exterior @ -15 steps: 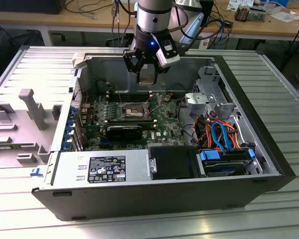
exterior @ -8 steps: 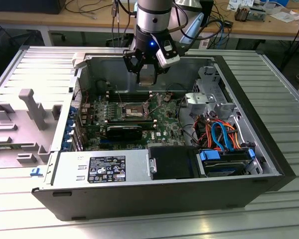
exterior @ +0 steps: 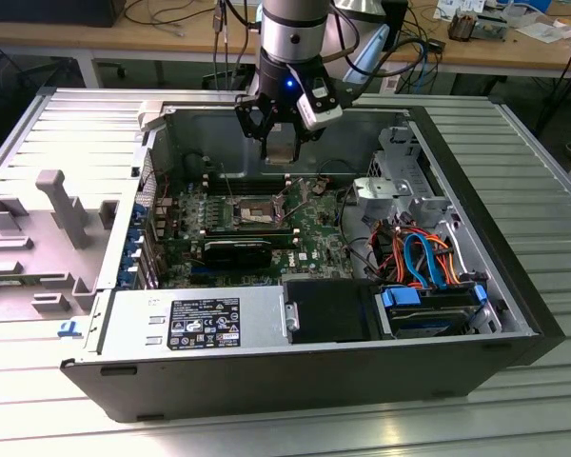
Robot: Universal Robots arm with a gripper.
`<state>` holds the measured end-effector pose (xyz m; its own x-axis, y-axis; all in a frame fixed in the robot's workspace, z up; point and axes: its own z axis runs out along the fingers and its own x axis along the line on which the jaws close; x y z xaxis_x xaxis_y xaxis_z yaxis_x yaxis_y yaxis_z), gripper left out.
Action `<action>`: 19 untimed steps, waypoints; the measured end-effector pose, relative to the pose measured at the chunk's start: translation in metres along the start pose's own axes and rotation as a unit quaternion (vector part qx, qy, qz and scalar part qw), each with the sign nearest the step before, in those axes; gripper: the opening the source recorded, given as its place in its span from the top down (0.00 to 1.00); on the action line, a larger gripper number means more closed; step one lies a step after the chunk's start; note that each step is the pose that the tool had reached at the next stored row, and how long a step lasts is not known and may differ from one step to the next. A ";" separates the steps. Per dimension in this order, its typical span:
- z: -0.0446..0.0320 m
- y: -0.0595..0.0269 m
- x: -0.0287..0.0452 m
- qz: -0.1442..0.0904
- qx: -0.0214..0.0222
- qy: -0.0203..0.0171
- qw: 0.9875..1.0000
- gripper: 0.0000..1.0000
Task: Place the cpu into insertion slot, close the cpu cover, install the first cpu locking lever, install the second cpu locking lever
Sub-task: 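Place the cpu into insertion slot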
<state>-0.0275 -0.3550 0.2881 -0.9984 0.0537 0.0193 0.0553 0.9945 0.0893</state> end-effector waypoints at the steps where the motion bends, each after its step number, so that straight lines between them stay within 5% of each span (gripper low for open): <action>1: 0.0000 0.0000 0.0000 0.001 0.000 0.000 1.000 0.46; 19: 0.0002 0.0000 0.0000 0.008 0.000 -0.001 1.000 0.46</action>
<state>-0.0275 -0.3550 0.2879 -0.9974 0.0699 0.0194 0.0713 0.9934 0.0893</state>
